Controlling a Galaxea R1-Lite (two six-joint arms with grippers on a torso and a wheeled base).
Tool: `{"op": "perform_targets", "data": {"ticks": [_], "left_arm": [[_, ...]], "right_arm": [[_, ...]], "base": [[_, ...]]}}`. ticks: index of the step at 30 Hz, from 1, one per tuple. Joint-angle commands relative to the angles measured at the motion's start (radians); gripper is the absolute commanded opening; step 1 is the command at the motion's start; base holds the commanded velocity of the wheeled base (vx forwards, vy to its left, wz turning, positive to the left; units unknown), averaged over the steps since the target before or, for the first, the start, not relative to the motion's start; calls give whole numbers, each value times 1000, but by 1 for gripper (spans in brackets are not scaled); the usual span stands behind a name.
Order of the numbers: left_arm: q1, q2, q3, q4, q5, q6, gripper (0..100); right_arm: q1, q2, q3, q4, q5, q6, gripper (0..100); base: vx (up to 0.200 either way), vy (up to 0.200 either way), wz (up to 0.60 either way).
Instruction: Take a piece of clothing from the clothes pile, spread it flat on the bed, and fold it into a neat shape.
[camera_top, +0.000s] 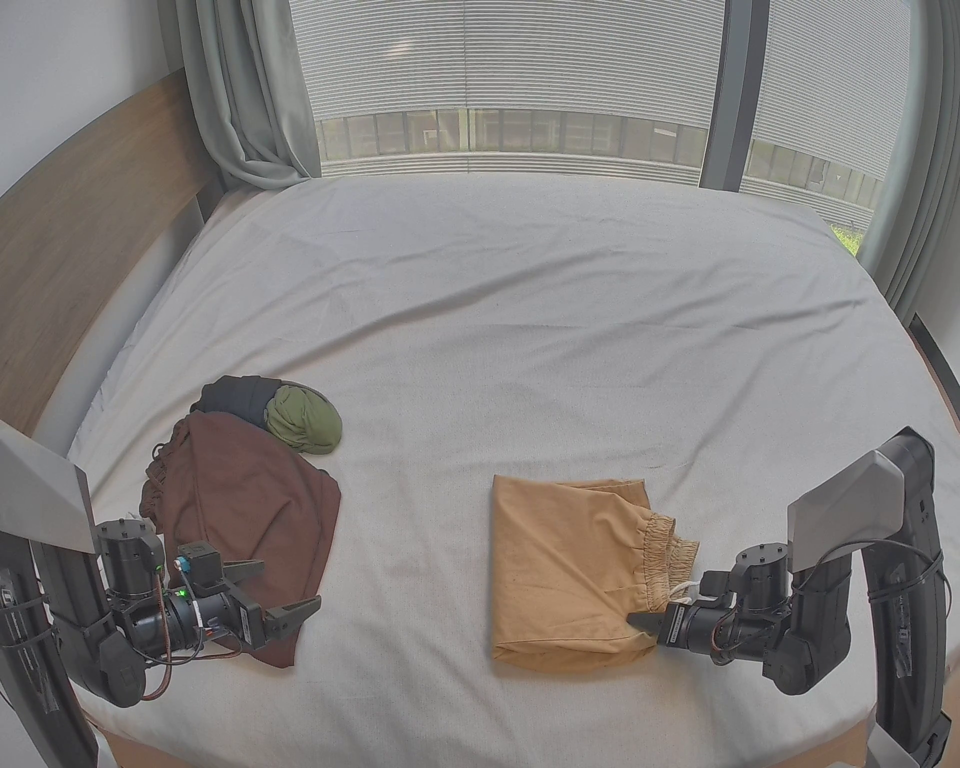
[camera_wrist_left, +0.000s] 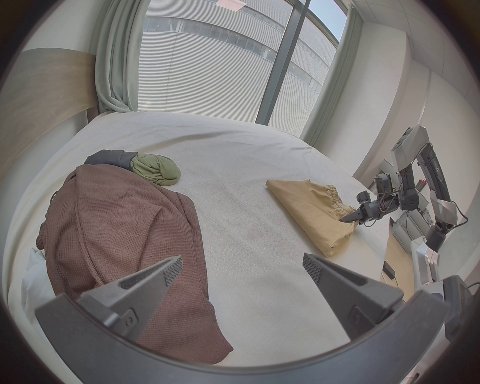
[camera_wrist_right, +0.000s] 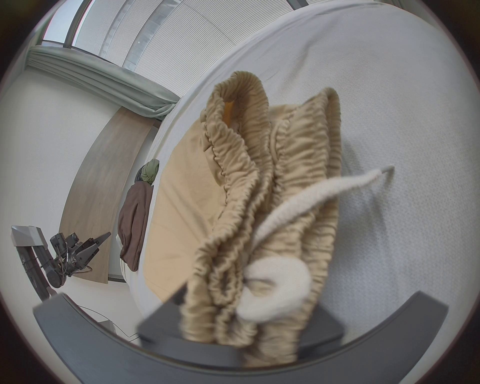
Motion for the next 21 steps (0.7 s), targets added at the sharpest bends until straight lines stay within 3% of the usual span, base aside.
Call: {"op": "perform_targets", "data": {"ticks": [1, 15, 21], "left_arm": [[-1, 4, 0, -1, 0, 0, 100], [-1, 2, 0, -1, 0, 0, 100], [2, -6, 1, -1, 0, 0, 100]], "right_arm": [[0, 8, 1, -1, -1, 0, 0], [5, 5, 4, -4, 1, 0, 0], [26, -106, 21, -2, 7, 2, 0]], "base": [[0, 0, 0], [0, 0, 0], [0, 0, 0]]}}
